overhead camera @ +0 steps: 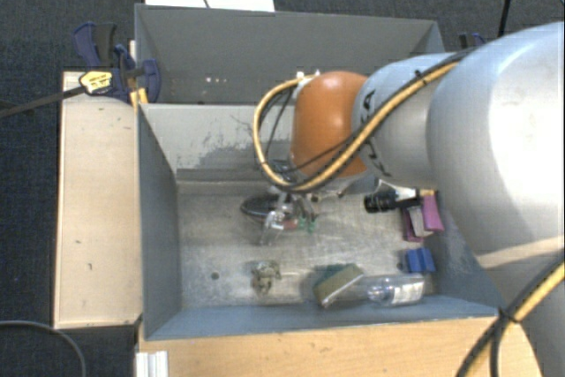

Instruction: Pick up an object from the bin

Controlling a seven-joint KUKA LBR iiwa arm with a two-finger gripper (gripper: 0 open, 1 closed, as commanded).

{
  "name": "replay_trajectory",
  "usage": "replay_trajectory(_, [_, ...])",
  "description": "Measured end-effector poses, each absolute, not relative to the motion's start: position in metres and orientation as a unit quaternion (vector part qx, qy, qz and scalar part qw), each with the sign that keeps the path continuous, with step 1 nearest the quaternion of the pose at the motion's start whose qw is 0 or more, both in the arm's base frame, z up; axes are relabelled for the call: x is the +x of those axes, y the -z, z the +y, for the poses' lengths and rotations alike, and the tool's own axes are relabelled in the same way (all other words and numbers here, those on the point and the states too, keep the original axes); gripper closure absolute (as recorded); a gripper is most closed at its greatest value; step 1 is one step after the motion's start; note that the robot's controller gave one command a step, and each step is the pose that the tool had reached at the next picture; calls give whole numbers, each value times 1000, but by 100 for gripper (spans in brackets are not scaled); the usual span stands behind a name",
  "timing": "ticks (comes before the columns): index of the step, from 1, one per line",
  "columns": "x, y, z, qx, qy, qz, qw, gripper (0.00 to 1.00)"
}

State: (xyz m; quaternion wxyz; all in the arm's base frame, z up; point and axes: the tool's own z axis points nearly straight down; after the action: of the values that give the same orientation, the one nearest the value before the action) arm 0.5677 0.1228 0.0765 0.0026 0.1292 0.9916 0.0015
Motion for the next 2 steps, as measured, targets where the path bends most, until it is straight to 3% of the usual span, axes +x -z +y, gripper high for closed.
replay_trajectory(1, [578,-220,141,119,-2,993,4,100])
replay_trajectory(2, [577,-216,140,120,-1,993,1,0])
